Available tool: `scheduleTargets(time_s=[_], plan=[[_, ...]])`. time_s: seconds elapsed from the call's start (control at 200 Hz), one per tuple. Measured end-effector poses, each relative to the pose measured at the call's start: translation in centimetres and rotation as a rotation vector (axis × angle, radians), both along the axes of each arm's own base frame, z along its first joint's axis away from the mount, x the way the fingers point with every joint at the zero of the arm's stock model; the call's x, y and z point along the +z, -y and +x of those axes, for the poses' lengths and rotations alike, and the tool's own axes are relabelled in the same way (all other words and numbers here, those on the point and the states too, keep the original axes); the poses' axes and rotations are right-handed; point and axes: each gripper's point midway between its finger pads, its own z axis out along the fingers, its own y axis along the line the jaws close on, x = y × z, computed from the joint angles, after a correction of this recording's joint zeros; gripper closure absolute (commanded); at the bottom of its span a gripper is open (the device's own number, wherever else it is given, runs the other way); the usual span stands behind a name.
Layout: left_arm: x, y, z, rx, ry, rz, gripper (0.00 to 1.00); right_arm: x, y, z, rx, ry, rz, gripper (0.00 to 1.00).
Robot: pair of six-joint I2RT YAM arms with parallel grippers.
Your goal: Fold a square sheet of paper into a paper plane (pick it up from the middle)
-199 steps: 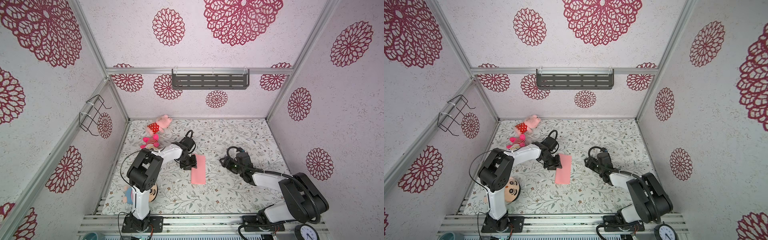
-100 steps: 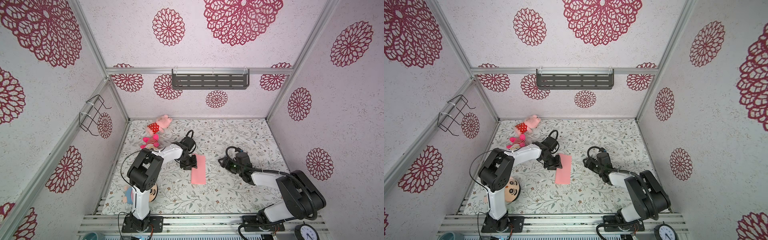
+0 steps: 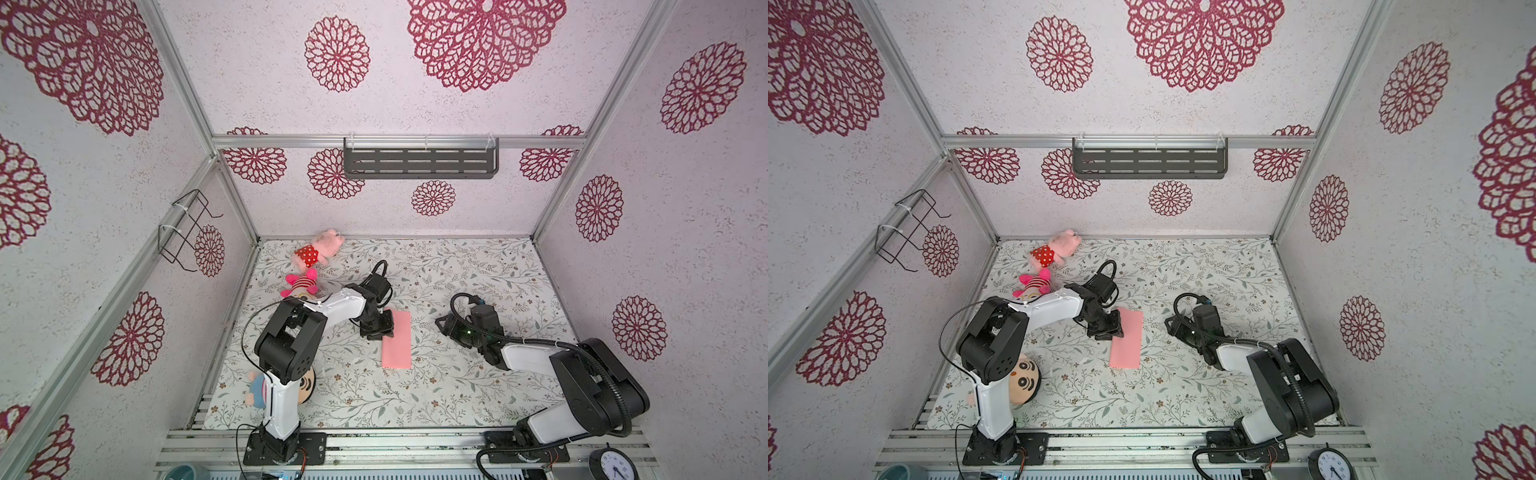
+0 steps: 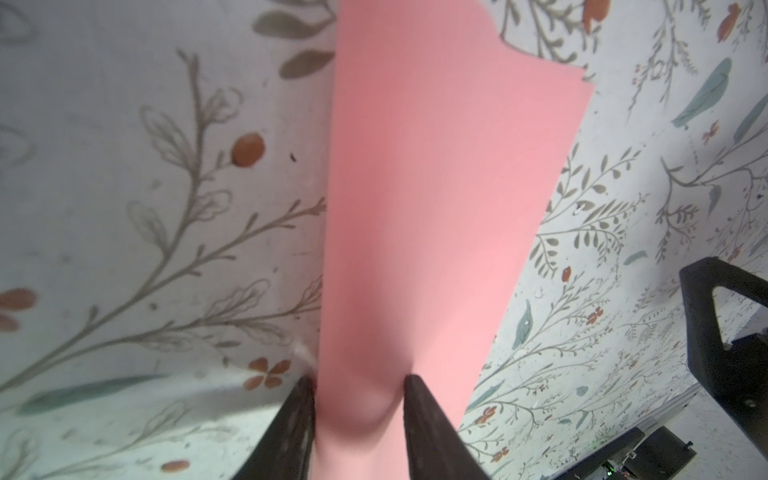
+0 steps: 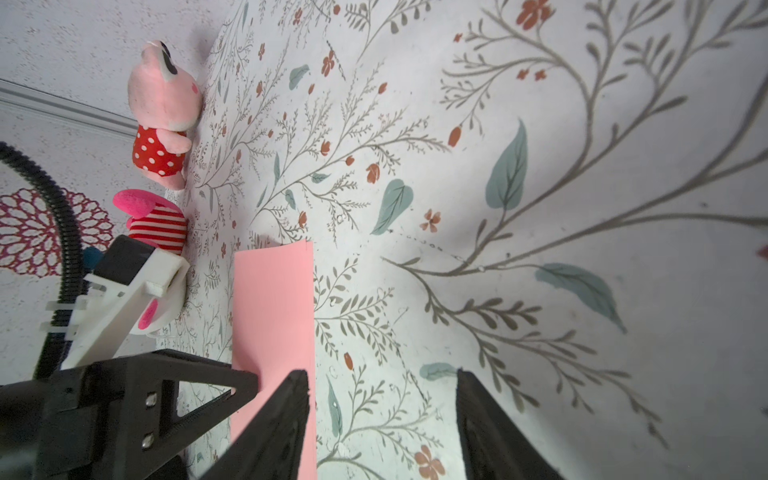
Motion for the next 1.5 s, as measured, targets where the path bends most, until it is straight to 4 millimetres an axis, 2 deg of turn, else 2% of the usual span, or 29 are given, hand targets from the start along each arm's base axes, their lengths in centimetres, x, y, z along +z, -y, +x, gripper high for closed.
scheduleTargets(time_s=[0.18, 0.28, 0.39, 0.595, 0.771, 0.911, 1.151, 1.501], plan=[[0.0, 0.1, 0.0, 0.000, -0.001, -0.002, 0.58, -0.2, -0.4, -0.2, 0.018, -0.005, 0.007, 0.40], [0.0, 0.1, 0.0, -0.001, -0.002, -0.002, 0.58, -0.1, -1.3, -0.4, 0.050, -0.006, 0.020, 0.41], [0.0, 0.1, 0.0, -0.003, -0.001, -0.002, 0.58, 0.1, -3.1, -0.6, 0.108, -0.007, 0.040, 0.44], [0.0, 0.1, -0.1, -0.011, 0.001, -0.002, 0.57, 1.0, -7.6, -0.8, 0.240, -0.002, 0.092, 0.54], [-0.1, 0.1, -0.1, -0.015, 0.002, 0.004, 0.57, 0.5, -9.9, -1.3, 0.309, -0.030, 0.134, 0.63], [-0.2, 0.1, -0.1, -0.016, 0.002, 0.006, 0.58, -0.6, -10.8, -1.8, 0.340, -0.080, 0.152, 0.69], [-0.2, 0.1, -0.1, -0.016, 0.003, 0.009, 0.58, -1.3, -12.0, -2.0, 0.376, -0.117, 0.174, 0.74], [0.1, 0.2, 0.0, -0.018, 0.002, 0.010, 0.57, -2.5, -11.6, -2.4, 0.378, -0.179, 0.119, 0.75]])
